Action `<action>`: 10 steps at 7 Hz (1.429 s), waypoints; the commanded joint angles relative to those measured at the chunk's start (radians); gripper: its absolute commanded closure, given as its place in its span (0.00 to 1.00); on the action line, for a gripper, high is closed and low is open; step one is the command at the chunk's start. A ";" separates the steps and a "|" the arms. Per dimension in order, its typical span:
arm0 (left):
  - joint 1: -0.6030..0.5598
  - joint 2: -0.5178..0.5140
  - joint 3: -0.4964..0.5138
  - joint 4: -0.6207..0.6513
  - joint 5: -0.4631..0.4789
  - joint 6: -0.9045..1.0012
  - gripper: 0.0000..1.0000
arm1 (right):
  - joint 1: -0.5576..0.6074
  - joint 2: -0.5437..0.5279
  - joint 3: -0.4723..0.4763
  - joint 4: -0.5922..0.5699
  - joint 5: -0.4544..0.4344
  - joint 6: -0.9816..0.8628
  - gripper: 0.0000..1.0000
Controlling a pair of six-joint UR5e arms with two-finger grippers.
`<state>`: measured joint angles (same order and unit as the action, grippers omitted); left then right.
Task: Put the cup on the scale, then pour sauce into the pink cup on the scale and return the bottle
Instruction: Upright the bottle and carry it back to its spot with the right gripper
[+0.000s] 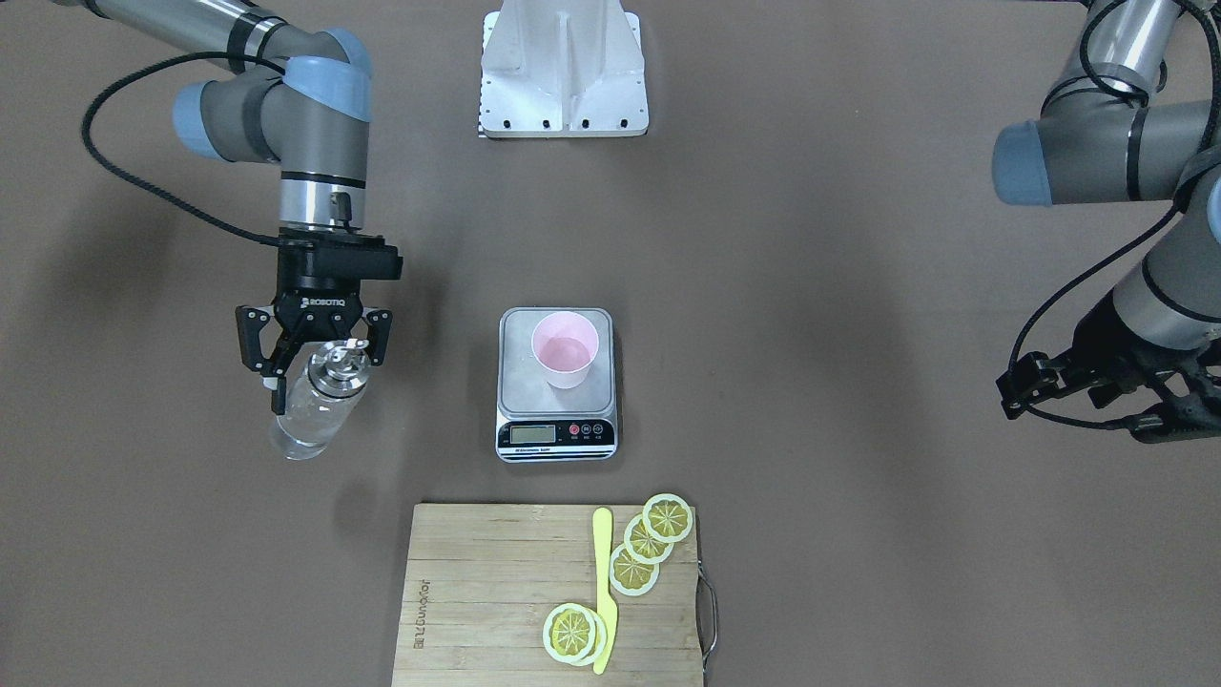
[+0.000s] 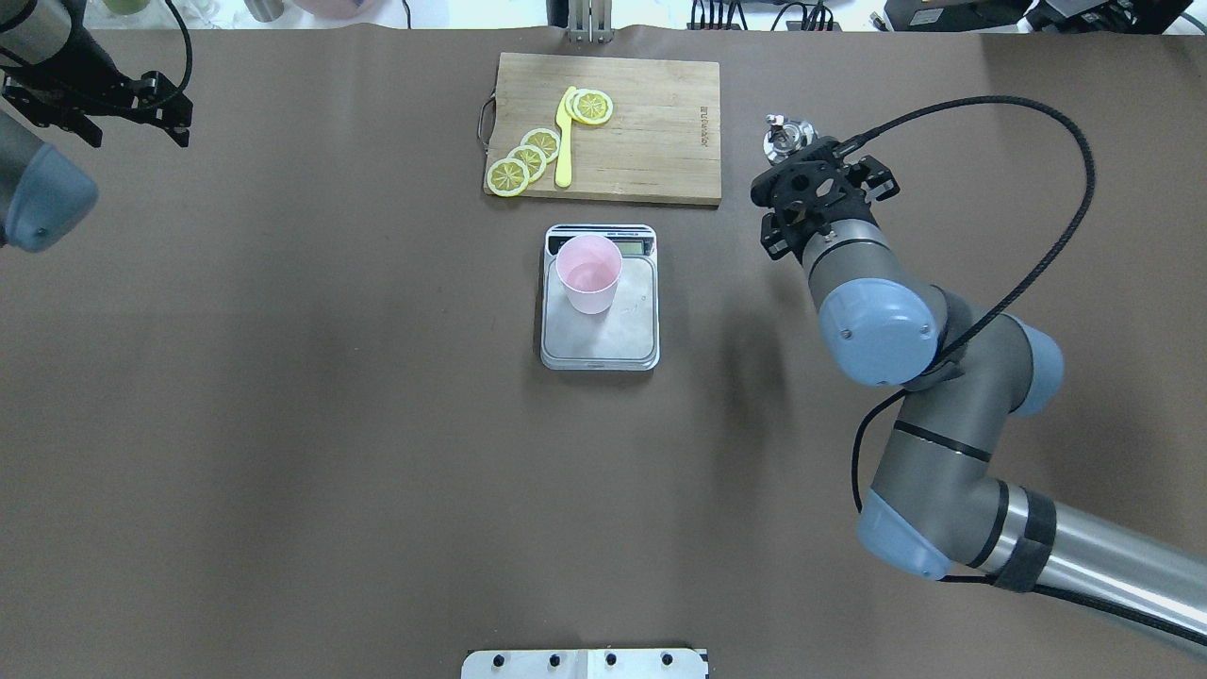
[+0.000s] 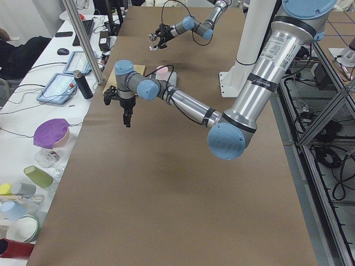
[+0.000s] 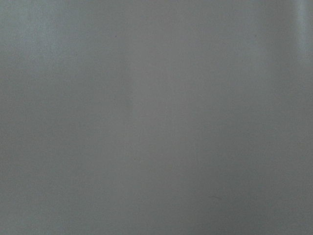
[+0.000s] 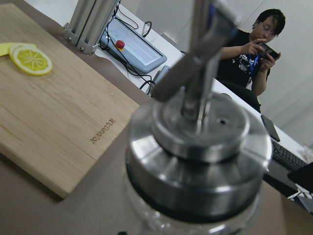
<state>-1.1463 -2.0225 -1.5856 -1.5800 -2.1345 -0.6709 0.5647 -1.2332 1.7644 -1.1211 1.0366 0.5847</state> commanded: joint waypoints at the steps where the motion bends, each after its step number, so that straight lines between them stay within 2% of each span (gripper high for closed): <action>1: -0.001 0.001 -0.017 0.006 0.002 -0.002 0.01 | 0.073 -0.135 0.006 0.290 0.198 0.078 1.00; 2: -0.001 0.001 -0.019 0.005 0.004 -0.001 0.01 | 0.073 -0.178 0.000 0.360 0.203 0.110 1.00; 3: -0.001 0.001 -0.019 0.006 0.004 -0.002 0.01 | 0.075 -0.231 -0.031 0.491 0.220 0.128 1.00; 4: -0.001 0.004 -0.020 0.005 0.004 -0.002 0.01 | 0.075 -0.244 -0.105 0.621 0.230 0.136 1.00; 5: -0.001 0.004 -0.020 0.005 0.004 -0.002 0.01 | 0.075 -0.249 -0.159 0.692 0.230 0.136 1.00; 7: -0.001 0.007 -0.022 0.005 0.004 -0.002 0.01 | 0.075 -0.250 -0.177 0.701 0.241 0.138 1.00; 10: -0.001 0.008 -0.020 0.005 0.004 -0.001 0.01 | 0.113 -0.243 -0.213 0.693 0.368 0.139 1.00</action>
<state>-1.1474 -2.0148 -1.6068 -1.5754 -2.1307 -0.6724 0.6586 -1.4799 1.5724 -0.4261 1.3447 0.7228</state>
